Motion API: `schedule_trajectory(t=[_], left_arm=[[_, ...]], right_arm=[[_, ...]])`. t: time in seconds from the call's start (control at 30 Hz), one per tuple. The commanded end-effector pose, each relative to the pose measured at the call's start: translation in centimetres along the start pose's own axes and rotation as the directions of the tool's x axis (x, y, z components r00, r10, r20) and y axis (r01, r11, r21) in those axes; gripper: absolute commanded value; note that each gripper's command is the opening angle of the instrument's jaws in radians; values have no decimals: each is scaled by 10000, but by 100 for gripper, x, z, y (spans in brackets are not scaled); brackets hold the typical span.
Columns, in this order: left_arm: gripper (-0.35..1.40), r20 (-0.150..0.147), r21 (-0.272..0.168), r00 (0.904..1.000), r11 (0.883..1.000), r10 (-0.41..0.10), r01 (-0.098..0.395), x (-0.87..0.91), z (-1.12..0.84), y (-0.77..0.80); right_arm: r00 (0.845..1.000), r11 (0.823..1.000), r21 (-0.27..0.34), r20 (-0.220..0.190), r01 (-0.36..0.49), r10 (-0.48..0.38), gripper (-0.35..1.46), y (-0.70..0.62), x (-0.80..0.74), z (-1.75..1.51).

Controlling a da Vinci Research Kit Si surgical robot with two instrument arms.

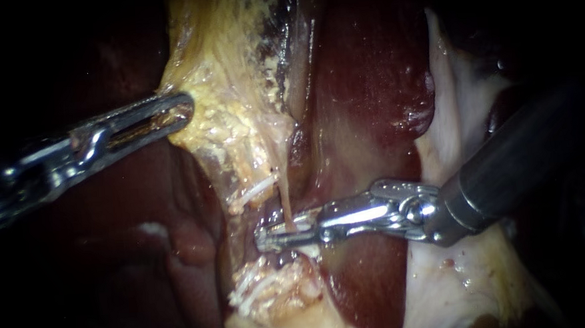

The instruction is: Going back second clip right tube

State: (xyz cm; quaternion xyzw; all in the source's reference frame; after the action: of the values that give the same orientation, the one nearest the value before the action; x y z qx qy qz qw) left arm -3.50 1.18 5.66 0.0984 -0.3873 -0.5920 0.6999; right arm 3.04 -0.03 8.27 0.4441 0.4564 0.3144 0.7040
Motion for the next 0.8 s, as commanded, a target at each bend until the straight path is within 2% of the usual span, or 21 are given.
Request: schedule_trajectory(t=[0.03,0.13,0.2,0.3,0.37,0.43,0.6,0.8], left_arm=[[-35,3,11,10000,10000,3,-3,0,0,0],[-35,-3,36,10000,10000,6,-6,1,-1,-1],[-35,-2,37,10000,10000,7,-7,1,-1,-1],[-35,-2,38,10000,10000,8,-8,1,-1,-2],[-35,-2,38,10000,10000,9,-9,2,-1,-2],[-35,0,37,10000,10000,11,-11,2,-1,-2],[-35,0,41,10000,10000,14,-14,2,-2,-2],[-35,0,39,10000,10000,13,-13,2,-2,-2]], right_arm=[[9999,9999,-10,-5,138,-138,-35,0,0,0],[9998,9998,-4,-1,198,-198,-31,0,0,-1],[9993,9993,-75,-45,377,-378,8,0,0,-1],[9955,9950,-438,-247,900,-912,48,-1,0,-1],[9898,9882,-725,-365,1352,-1381,57,-1,1,-1],[9771,9716,-1281,-509,1990,-2068,60,-2,3,-4],[9549,9484,-1471,-561,2810,-2916,60,-12,14,-18],[9477,9420,-1380,-507,3059,-3152,60,-28,24,-39]])
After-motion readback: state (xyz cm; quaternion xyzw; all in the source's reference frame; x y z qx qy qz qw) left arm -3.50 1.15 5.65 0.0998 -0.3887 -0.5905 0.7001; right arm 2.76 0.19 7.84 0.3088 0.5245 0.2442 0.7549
